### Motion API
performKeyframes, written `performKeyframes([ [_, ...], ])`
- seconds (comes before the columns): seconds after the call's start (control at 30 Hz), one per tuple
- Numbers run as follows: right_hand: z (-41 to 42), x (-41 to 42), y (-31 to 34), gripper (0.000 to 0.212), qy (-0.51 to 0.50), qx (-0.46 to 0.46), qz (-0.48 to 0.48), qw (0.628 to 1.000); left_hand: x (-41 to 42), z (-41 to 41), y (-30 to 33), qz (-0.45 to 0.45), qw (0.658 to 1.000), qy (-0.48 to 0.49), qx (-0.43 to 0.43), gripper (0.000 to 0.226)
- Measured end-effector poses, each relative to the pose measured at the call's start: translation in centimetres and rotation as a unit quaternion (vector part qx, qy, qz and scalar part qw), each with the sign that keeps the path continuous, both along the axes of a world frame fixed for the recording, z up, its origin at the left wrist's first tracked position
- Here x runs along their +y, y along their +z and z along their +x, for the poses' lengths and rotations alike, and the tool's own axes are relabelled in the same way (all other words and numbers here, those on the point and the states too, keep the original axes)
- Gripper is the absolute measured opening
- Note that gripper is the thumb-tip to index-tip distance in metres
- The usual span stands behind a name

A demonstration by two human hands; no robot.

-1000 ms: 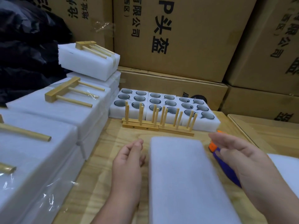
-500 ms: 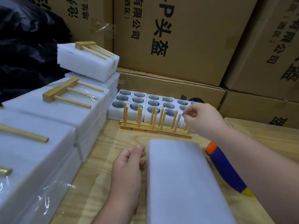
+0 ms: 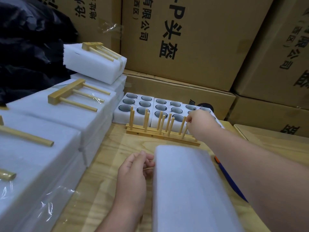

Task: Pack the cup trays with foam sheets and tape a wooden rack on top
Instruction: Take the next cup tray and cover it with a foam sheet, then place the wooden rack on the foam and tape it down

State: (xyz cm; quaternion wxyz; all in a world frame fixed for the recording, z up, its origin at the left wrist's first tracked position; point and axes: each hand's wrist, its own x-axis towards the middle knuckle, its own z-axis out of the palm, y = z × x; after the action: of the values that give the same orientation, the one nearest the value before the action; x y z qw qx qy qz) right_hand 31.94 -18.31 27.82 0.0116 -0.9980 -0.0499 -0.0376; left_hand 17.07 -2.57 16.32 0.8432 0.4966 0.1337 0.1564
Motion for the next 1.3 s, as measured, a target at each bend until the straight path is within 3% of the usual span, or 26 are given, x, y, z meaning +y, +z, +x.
performKeyframes([
  [0.1,-0.7,0.4,0.4,0.030,-0.021,0.031,-0.086,0.996,0.0,0.0,0.0,-0.003,1.000,0.001,0.002,0.042],
  [0.2,-1.3,-0.7,0.2,0.031,-0.007,-0.004,-0.001,1.000,-0.1,-0.1,0.2,-0.008,1.000,0.001,-0.001,0.040],
  [0.33,-2.9,-2.5,0.2,0.029,0.000,-0.132,0.106,0.985,-0.1,-0.3,0.3,0.000,1.000,-0.004,-0.006,0.041],
  [0.43,-5.5,-3.8,0.1,0.020,-0.002,-0.227,0.219,0.949,-0.3,-0.4,0.6,0.003,1.000,-0.004,-0.006,0.045],
  [0.6,-10.9,-5.3,-1.0,0.011,-0.027,-0.283,0.422,0.861,-0.4,-0.6,1.0,0.002,1.000,0.001,-0.016,0.052],
  [0.7,-13.3,-5.8,-1.7,0.014,-0.021,-0.268,0.501,0.822,-0.6,-0.7,1.3,0.009,1.000,-0.002,-0.019,0.053],
  [0.8,-14.2,-6.3,-1.6,0.014,-0.018,-0.239,0.533,0.812,-0.6,-0.8,1.4,0.008,1.000,-0.010,-0.018,0.049],
  [0.97,-14.7,-7.5,-0.7,0.015,-0.016,-0.220,0.558,0.800,-0.5,-0.8,0.6,0.005,0.998,-0.062,-0.016,0.006],
  [1.17,-15.3,-8.2,0.2,0.014,-0.012,-0.212,0.559,0.801,-0.7,-1.1,0.5,0.028,0.992,-0.116,-0.030,0.029],
  [1.3,-15.3,-8.4,0.0,0.012,-0.015,-0.150,0.607,0.780,-0.8,-1.3,0.5,0.027,0.989,-0.141,-0.019,0.043],
])
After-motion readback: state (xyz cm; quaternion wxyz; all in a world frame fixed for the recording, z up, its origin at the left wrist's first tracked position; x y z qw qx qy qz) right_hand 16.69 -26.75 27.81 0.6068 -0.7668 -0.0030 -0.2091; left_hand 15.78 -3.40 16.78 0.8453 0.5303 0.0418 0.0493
